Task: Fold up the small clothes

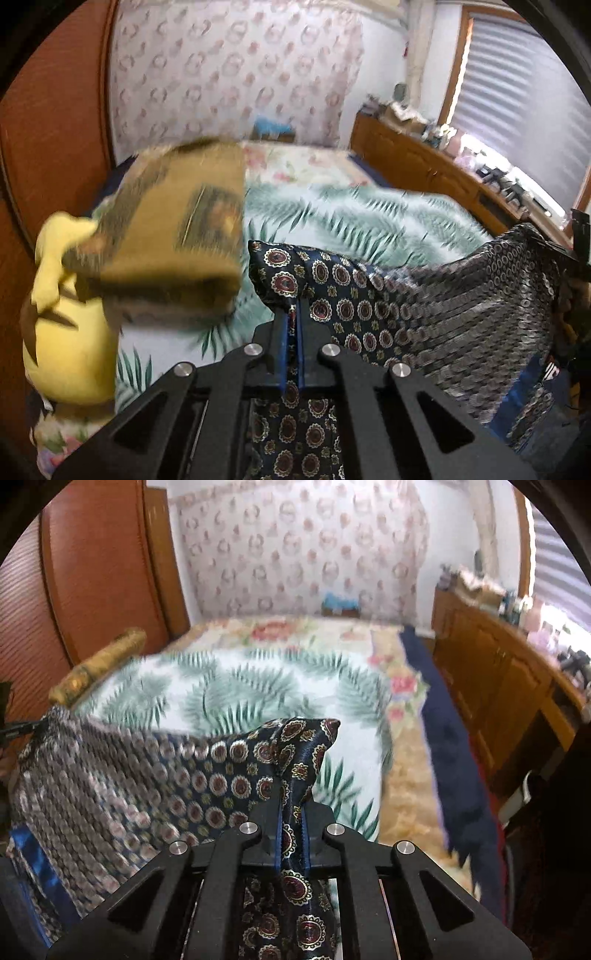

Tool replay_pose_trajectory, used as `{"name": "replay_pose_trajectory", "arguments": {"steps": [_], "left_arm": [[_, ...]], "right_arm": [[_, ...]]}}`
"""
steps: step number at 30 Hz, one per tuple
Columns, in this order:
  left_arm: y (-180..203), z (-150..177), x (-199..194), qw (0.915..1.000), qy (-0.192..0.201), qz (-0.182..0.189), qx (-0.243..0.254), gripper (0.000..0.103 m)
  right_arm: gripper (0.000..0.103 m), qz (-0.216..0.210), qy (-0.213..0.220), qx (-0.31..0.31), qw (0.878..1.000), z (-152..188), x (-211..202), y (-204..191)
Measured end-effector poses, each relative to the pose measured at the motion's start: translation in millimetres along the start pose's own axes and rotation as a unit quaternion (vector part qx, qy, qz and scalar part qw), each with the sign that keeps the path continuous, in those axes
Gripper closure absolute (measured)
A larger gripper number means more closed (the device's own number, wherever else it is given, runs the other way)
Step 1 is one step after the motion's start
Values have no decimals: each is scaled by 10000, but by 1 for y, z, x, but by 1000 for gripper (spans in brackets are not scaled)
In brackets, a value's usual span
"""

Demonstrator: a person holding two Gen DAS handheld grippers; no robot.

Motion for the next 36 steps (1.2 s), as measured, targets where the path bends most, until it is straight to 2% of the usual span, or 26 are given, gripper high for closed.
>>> {"name": "replay_pose_trajectory", "arguments": {"steps": [6, 10, 15, 17, 20, 22, 23, 24, 26, 27, 28, 32, 36], "left_arm": [[16, -65, -17, 9977, 672, 18, 35, 103], [22, -117, -24, 9936, 1124, -96, 95, 103], [3, -167, -4, 9904, 1284, -502, 52, 103], [-12, -174, 16, 9914, 1131, -659, -21, 103], [-27, -172, 47, 9919, 920, -871, -98, 97], [-37, -166, 66, 9929, 673, -971, -137, 97], [-41, -162, 71, 9932, 572, -1002, -169, 93], [-44, -157, 74, 9934, 523, -1001, -186, 87], [-46, -147, 74, 9942, 468, -942, -210, 82], [-47, -142, 72, 9945, 421, -935, -194, 82], [-47, -138, 71, 9949, 370, -930, -152, 81], [-40, -118, 60, 9956, 258, -901, 49, 74], [-40, -96, 50, 9962, 151, -852, 76, 74]], "right_arm": [[99, 360, 608, -218, 9973, -63, -27, 4], [99, 577, 786, -377, 9945, -108, -27, 12], [99, 873, 857, -402, 9917, -162, -9, 30], [99, 962, 758, -368, 9918, -175, 9, 40], [98, 1030, 472, -228, 9933, -178, 48, 51], [97, 1047, 269, -194, 9940, -171, 75, 53], [94, 1055, 152, -185, 9941, -167, 88, 54], [90, 1029, 24, -153, 9946, -162, 99, 54], [70, 948, -236, -38, 9952, -151, 116, 56], [65, 937, -331, 1, 9950, -147, 122, 56], [59, 932, -370, 19, 9950, -142, 124, 57], [56, 799, -413, 32, 9959, -125, 117, 56], [53, 664, -463, 85, 9967, -106, 104, 47]]}}
Point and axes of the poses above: each gripper's, at about its wrist camera, not at the fingertips, and x roughly the way its jaws point, y to its right, z to its underside, the point moved 5 cm from there along x, roughly the way its jaws point, and after that the axes turned 13 degrees about -x, right-handed, at the moved point
